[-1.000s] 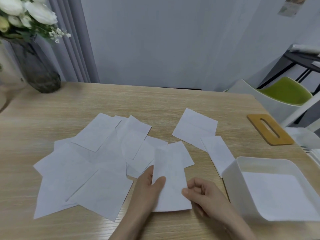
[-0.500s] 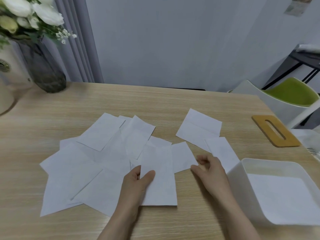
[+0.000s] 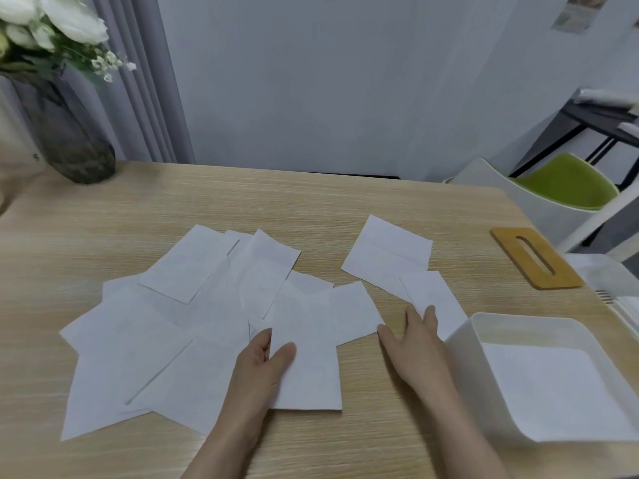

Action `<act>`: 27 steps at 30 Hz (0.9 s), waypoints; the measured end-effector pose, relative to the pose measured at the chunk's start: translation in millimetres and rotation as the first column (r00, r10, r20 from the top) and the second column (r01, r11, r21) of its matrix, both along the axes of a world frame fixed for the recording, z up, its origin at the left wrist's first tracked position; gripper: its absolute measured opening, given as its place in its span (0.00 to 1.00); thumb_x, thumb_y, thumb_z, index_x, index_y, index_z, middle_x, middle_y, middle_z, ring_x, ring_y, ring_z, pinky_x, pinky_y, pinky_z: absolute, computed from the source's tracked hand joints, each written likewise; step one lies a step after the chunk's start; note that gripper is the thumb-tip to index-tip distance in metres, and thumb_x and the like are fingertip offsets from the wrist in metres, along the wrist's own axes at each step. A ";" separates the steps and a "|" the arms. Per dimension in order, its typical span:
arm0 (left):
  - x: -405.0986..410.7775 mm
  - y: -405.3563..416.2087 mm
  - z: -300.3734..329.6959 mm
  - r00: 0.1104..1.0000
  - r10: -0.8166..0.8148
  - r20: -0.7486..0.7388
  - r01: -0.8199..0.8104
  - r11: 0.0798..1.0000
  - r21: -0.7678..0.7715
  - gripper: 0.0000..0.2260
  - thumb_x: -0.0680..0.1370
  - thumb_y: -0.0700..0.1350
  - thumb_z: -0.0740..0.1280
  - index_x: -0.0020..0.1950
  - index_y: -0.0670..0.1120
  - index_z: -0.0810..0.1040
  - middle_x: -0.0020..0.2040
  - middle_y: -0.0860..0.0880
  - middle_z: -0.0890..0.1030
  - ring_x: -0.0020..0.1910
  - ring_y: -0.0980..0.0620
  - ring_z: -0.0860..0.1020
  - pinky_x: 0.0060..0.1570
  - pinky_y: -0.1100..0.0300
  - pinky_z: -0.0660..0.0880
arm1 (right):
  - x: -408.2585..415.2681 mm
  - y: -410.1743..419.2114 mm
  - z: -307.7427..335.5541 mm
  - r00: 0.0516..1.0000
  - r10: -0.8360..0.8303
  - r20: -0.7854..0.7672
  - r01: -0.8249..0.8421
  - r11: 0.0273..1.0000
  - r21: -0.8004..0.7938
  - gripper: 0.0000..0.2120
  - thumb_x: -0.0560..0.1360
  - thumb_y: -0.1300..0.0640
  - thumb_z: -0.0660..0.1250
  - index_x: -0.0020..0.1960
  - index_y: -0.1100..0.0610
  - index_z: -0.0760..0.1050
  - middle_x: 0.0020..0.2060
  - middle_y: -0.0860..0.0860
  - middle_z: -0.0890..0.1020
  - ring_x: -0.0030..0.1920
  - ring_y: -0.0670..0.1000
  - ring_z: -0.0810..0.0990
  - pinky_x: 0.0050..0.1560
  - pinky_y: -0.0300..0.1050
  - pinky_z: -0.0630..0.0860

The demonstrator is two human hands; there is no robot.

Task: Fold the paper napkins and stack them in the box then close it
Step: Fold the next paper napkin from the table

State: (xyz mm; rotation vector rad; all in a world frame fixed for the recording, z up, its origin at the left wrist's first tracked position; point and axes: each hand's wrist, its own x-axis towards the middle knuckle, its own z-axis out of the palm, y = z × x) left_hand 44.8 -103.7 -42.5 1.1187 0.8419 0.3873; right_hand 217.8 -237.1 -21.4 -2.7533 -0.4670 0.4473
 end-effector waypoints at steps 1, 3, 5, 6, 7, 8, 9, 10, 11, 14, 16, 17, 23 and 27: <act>-0.2 0.0 -0.1 1.000 0.000 0.001 0.000 1.000 -0.004 0.12 0.79 0.37 0.66 0.48 0.53 0.85 0.49 0.48 0.86 0.49 0.46 0.84 0.54 0.48 0.78 | 1.4 -0.5 -0.6 1.000 -0.011 -0.006 0.011 1.000 -0.007 0.32 0.79 0.41 0.57 0.76 0.56 0.54 0.78 0.56 0.45 0.67 0.63 0.70 0.60 0.53 0.70; -0.5 0.2 -1.5 1.000 0.006 0.004 -0.006 1.000 -0.009 0.11 0.78 0.37 0.66 0.48 0.52 0.85 0.49 0.48 0.86 0.49 0.46 0.84 0.54 0.47 0.78 | 3.1 -1.2 -1.2 1.000 -0.025 -0.012 0.024 0.999 -0.023 0.32 0.79 0.40 0.56 0.75 0.57 0.55 0.78 0.55 0.45 0.66 0.63 0.71 0.58 0.53 0.70; -0.8 -0.1 -1.9 1.000 0.010 0.006 -0.010 1.000 -0.010 0.11 0.78 0.37 0.66 0.48 0.51 0.84 0.49 0.48 0.86 0.49 0.46 0.84 0.54 0.46 0.78 | 4.2 -1.7 -0.9 1.000 -0.027 -0.002 0.027 0.999 -0.033 0.31 0.79 0.42 0.54 0.75 0.59 0.54 0.78 0.54 0.46 0.65 0.61 0.72 0.57 0.52 0.71; -0.9 -0.3 -1.9 1.000 0.009 0.011 -0.009 1.000 -0.012 0.10 0.78 0.37 0.66 0.49 0.51 0.84 0.49 0.48 0.86 0.49 0.46 0.84 0.55 0.46 0.78 | 4.2 -2.0 0.2 1.000 -0.024 0.006 0.024 0.999 -0.038 0.31 0.80 0.43 0.54 0.75 0.61 0.53 0.78 0.53 0.46 0.66 0.60 0.72 0.58 0.52 0.71; -1.2 -0.5 -1.7 1.000 0.008 0.018 -0.008 1.000 -0.017 0.10 0.78 0.37 0.66 0.50 0.50 0.84 0.49 0.48 0.86 0.49 0.46 0.84 0.55 0.46 0.78 | 4.0 -2.4 1.5 1.000 -0.015 0.011 0.015 0.999 -0.043 0.32 0.80 0.43 0.53 0.76 0.61 0.52 0.78 0.53 0.47 0.67 0.59 0.71 0.59 0.52 0.71; -1.4 -0.6 -1.5 1.000 0.006 0.024 -0.006 1.000 -0.022 0.10 0.78 0.37 0.66 0.50 0.50 0.84 0.50 0.47 0.86 0.49 0.45 0.84 0.55 0.46 0.78 | 3.3 -2.7 3.7 1.000 0.000 0.008 0.000 0.999 -0.044 0.31 0.81 0.44 0.52 0.76 0.61 0.51 0.78 0.52 0.47 0.67 0.58 0.71 0.60 0.52 0.71; -1.6 -0.8 -1.2 0.999 0.006 0.031 -0.005 1.000 -0.026 0.10 0.78 0.37 0.66 0.50 0.49 0.84 0.50 0.47 0.86 0.49 0.45 0.84 0.55 0.46 0.78 | 1.7 -2.7 6.7 1.000 0.020 -0.004 -0.020 0.999 -0.036 0.30 0.81 0.44 0.52 0.76 0.61 0.52 0.78 0.52 0.49 0.67 0.58 0.71 0.60 0.52 0.71; -1.9 -0.9 -1.2 0.999 0.006 0.039 -0.005 1.000 -0.028 0.10 0.78 0.37 0.66 0.50 0.49 0.84 0.50 0.47 0.86 0.50 0.45 0.84 0.55 0.47 0.78 | -1.1 -2.0 10.3 0.999 0.046 -0.014 -0.047 0.999 -0.023 0.28 0.81 0.44 0.51 0.74 0.60 0.56 0.77 0.52 0.52 0.66 0.58 0.72 0.61 0.52 0.71; -2.2 -1.2 -0.8 0.999 0.009 0.047 -0.008 1.000 -0.030 0.10 0.78 0.37 0.66 0.50 0.49 0.84 0.50 0.47 0.86 0.50 0.45 0.84 0.54 0.47 0.78 | -5.5 -0.6 14.7 0.997 0.077 -0.019 -0.078 0.997 -0.014 0.26 0.81 0.44 0.51 0.72 0.59 0.60 0.76 0.51 0.56 0.64 0.57 0.73 0.60 0.52 0.71; -2.9 -2.6 1.5 0.996 0.039 0.081 -0.037 0.999 -0.032 0.11 0.78 0.36 0.65 0.49 0.50 0.84 0.50 0.47 0.86 0.49 0.47 0.84 0.50 0.50 0.77 | -24.4 6.0 27.9 0.983 0.177 -0.040 -0.178 0.984 -0.027 0.18 0.80 0.41 0.51 0.57 0.53 0.70 0.68 0.48 0.69 0.59 0.53 0.75 0.55 0.48 0.70; -3.1 -3.7 2.7 0.993 0.074 0.096 -0.072 0.997 -0.028 0.12 0.78 0.35 0.65 0.48 0.51 0.84 0.49 0.48 0.86 0.47 0.47 0.85 0.45 0.51 0.78 | -38.4 9.9 35.3 0.972 0.229 -0.062 -0.230 0.973 -0.021 0.14 0.79 0.40 0.52 0.42 0.49 0.63 0.54 0.48 0.73 0.50 0.51 0.75 0.49 0.46 0.68; -3.3 -4.2 3.2 0.990 0.094 0.105 -0.090 0.995 -0.041 0.12 0.79 0.35 0.65 0.48 0.50 0.84 0.48 0.47 0.86 0.45 0.46 0.85 0.41 0.50 0.80 | -45.8 11.5 39.0 0.965 0.253 -0.064 -0.255 0.967 -0.014 0.16 0.79 0.40 0.52 0.38 0.47 0.59 0.47 0.46 0.70 0.45 0.50 0.72 0.46 0.45 0.67; -4.8 -4.4 -0.4 0.981 0.141 0.134 -0.128 0.987 -0.101 0.10 0.80 0.36 0.63 0.58 0.46 0.78 0.52 0.46 0.84 0.46 0.39 0.84 0.34 0.41 0.80 | -64.9 12.6 42.5 0.957 0.266 -0.112 -0.254 0.961 0.109 0.18 0.76 0.37 0.56 0.56 0.46 0.76 0.54 0.38 0.77 0.57 0.46 0.75 0.51 0.42 0.68; -6.0 -4.4 -1.2 0.980 0.124 0.157 -0.109 0.989 -0.098 0.10 0.80 0.36 0.63 0.58 0.46 0.78 0.50 0.44 0.84 0.40 0.37 0.84 0.32 0.38 0.80 | -50.2 5.3 37.8 0.988 0.151 0.028 -0.153 0.976 0.154 0.11 0.78 0.43 0.58 0.57 0.45 0.72 0.59 0.39 0.75 0.54 0.46 0.77 0.49 0.44 0.71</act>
